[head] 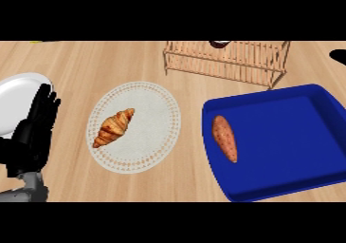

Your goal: Pick the cupcake from the tray and place it in the tiered shelf

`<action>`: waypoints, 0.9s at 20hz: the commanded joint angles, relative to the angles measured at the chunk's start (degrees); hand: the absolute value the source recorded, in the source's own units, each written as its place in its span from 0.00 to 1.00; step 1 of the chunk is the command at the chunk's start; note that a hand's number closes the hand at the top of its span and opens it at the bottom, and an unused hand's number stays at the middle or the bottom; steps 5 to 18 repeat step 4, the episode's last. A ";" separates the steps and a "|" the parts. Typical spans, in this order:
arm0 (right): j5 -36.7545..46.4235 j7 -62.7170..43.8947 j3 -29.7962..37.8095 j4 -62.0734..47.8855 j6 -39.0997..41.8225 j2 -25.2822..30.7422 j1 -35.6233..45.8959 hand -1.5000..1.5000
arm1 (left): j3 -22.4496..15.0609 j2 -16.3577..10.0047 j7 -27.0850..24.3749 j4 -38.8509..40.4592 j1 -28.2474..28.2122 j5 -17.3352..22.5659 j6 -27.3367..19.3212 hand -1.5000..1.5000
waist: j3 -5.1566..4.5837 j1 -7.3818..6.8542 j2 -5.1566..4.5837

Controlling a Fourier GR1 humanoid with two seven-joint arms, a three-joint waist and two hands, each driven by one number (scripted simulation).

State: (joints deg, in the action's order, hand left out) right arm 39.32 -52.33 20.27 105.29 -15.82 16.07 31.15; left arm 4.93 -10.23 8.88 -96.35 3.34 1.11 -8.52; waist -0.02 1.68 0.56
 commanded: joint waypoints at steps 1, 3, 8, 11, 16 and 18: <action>-4.82 -4.24 2.50 11.07 6.44 3.02 -5.89 0.00 | -0.79 0.22 0.15 -2.04 -1.68 -0.02 1.29 0.50 | 0.01 -1.18 -0.32; -8.28 -4.42 5.27 15.29 8.40 4.15 -9.52 0.00 | 0.17 -0.35 0.70 -0.87 0.29 0.08 1.32 0.50 | 0.01 -1.09 -0.37; -8.72 -4.92 4.83 21.51 8.50 2.26 -13.09 0.00 | -0.31 0.65 0.28 -0.24 0.69 -0.95 -0.12 0.50 | 0.01 -0.73 -0.29; -8.72 -4.92 4.83 21.51 8.50 2.26 -13.09 0.00 | -0.31 0.65 0.28 -0.24 0.69 -0.95 -0.12 0.50 | 0.01 -0.73 -0.29; -8.72 -4.92 4.83 21.51 8.50 2.26 -13.09 0.00 | -0.31 0.65 0.28 -0.24 0.69 -0.95 -0.12 0.50 | 0.01 -0.73 -0.29; -8.72 -4.92 4.83 21.51 8.50 2.26 -13.09 0.00 | -0.31 0.65 0.28 -0.24 0.69 -0.95 -0.12 0.50 | 0.01 -0.73 -0.29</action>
